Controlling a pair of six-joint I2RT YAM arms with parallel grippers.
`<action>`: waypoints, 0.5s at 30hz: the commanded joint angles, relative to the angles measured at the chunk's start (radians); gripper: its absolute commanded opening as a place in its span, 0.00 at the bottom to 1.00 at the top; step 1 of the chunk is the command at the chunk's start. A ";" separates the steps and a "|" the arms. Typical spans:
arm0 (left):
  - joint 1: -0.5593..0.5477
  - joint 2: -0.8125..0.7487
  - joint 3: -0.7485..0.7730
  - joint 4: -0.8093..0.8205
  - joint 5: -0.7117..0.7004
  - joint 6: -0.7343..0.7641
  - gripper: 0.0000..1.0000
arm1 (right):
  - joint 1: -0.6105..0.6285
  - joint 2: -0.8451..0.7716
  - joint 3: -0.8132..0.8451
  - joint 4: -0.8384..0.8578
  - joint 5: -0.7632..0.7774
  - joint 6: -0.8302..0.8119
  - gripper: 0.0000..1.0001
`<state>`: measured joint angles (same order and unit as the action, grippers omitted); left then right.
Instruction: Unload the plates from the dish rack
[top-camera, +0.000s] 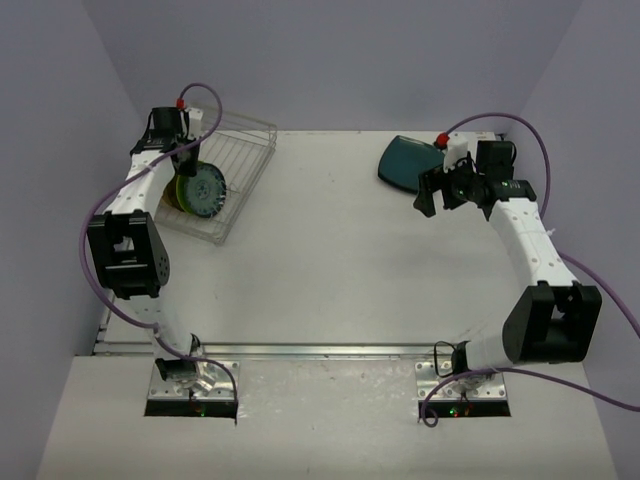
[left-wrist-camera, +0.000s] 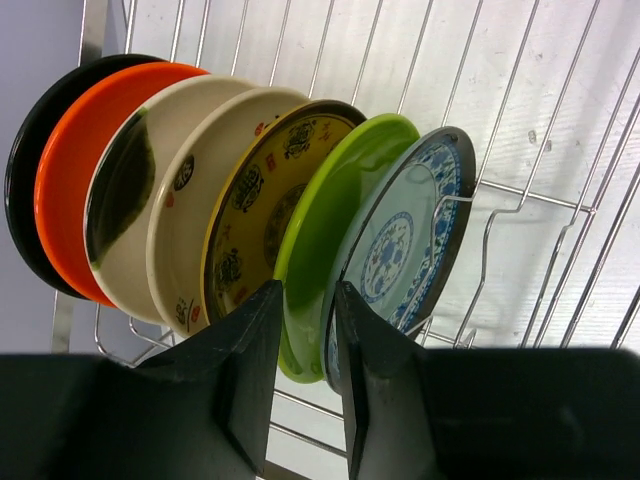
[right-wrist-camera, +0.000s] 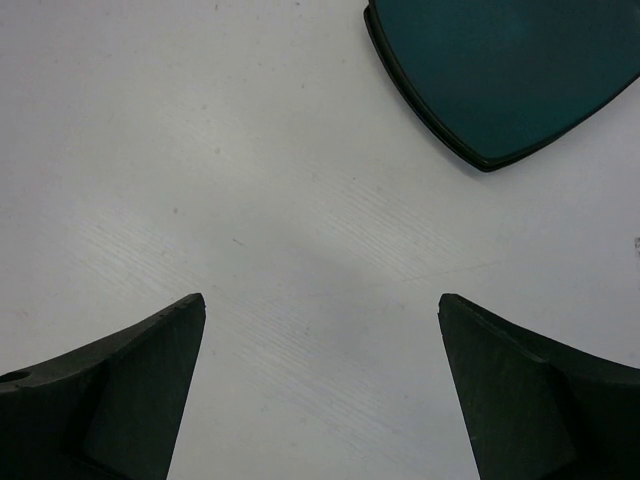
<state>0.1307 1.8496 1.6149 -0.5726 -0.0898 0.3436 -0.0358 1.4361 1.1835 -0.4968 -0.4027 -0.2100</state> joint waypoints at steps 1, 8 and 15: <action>0.012 0.019 0.048 0.031 0.009 0.012 0.26 | 0.008 -0.043 0.020 0.038 -0.034 -0.001 0.99; 0.015 0.080 0.049 0.028 0.026 0.006 0.20 | 0.011 -0.023 0.052 0.023 -0.048 0.011 0.99; 0.015 0.080 0.026 0.028 0.060 0.001 0.14 | 0.011 -0.019 0.054 0.024 -0.047 0.015 0.99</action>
<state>0.1326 1.9485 1.6367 -0.5708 -0.0493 0.3449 -0.0299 1.4216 1.1948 -0.4992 -0.4286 -0.2058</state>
